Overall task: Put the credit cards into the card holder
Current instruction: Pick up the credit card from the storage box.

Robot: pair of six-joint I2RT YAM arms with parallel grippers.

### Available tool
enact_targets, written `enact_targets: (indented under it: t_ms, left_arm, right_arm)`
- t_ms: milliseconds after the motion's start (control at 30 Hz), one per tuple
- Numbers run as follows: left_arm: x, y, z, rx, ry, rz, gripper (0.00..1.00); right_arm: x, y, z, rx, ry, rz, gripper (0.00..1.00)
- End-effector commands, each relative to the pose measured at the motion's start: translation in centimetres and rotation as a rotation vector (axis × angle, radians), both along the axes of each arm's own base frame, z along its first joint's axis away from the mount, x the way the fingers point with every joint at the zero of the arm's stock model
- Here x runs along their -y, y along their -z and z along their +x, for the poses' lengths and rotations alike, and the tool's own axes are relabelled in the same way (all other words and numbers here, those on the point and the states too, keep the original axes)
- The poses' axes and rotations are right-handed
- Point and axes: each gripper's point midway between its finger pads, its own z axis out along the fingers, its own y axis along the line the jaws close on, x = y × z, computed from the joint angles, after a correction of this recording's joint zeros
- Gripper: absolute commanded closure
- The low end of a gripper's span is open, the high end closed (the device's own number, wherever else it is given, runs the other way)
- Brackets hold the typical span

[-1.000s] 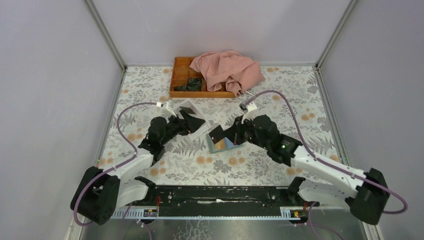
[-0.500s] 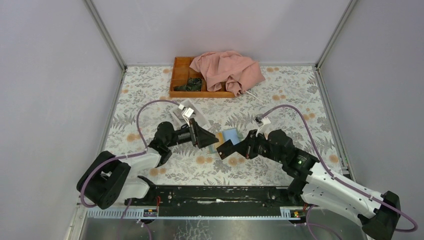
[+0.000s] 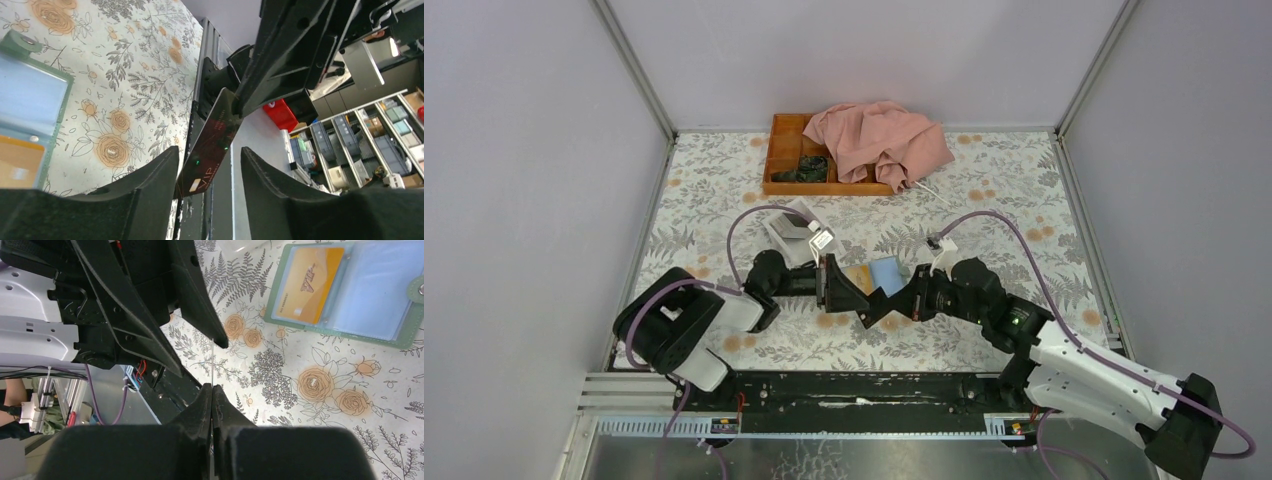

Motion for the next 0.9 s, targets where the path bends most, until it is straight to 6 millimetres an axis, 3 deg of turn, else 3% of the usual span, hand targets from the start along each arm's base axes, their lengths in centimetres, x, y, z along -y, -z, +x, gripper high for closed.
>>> enact_targets:
  t_ms: [0, 367, 533, 633, 733, 867]
  left_arm:
    - [0.2, -1.8, -1.3, 0.077, 0.089, -0.078, 0.49]
    - [0.8, -0.8, -2.2, 0.011, 0.187, -0.089, 0.72]
    - [1.0, -0.5, -2.4, 0.0, 0.207, -0.084, 1.0]
    - [1.1, -0.5, -2.1, -0.009, 0.191, -0.084, 1.0]
    - [1.0, -0.1, -0.9, -0.034, 0.125, -0.076, 1.0]
    - [0.5, 1.8, 2.3, -0.077, -0.073, 0.012, 1.0]
  right_arm:
    - [-0.7, -0.8, 0.2, -0.001, -0.027, 0.058, 1.0]
    - [-0.8, -1.1, 1.1, -0.06, -0.081, 0.144, 1.0]
    - [-0.8, -1.3, 1.4, -0.068, -0.096, 0.16, 1.0]
    - [-0.7, -1.3, 1.8, -0.061, -0.093, 0.153, 0.98]
    - [-0.1, -1.0, 2.6, -0.037, -0.063, 0.1, 0.66]
    - [1.0, -1.1, 3.9, 0.021, 0.011, 0.042, 0.47]
